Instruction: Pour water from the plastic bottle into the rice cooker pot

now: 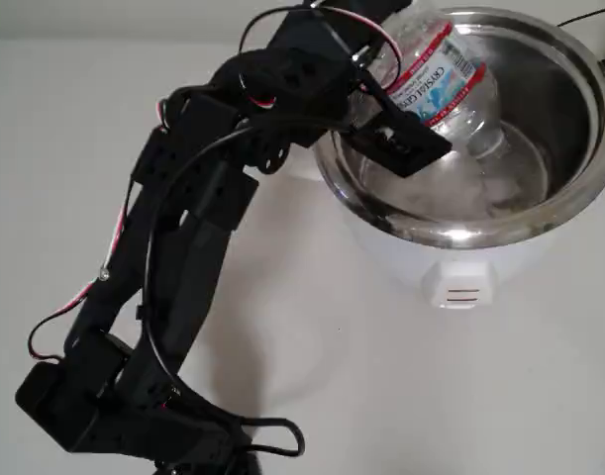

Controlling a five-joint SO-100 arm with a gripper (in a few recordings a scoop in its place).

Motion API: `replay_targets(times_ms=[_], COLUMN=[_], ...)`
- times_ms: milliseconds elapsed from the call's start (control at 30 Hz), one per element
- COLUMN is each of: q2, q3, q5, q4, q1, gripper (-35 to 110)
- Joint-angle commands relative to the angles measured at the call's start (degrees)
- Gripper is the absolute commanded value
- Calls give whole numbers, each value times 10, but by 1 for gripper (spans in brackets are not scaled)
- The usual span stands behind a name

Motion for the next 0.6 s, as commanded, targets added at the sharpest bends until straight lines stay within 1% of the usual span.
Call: replay_targets(times_ms=[0,167,567], q2=[13,19,30], q3=[-53,-53,-53], q5=[13,28,25], q4=[1,3,5], q1=[6,12,15], gripper=[10,10,10])
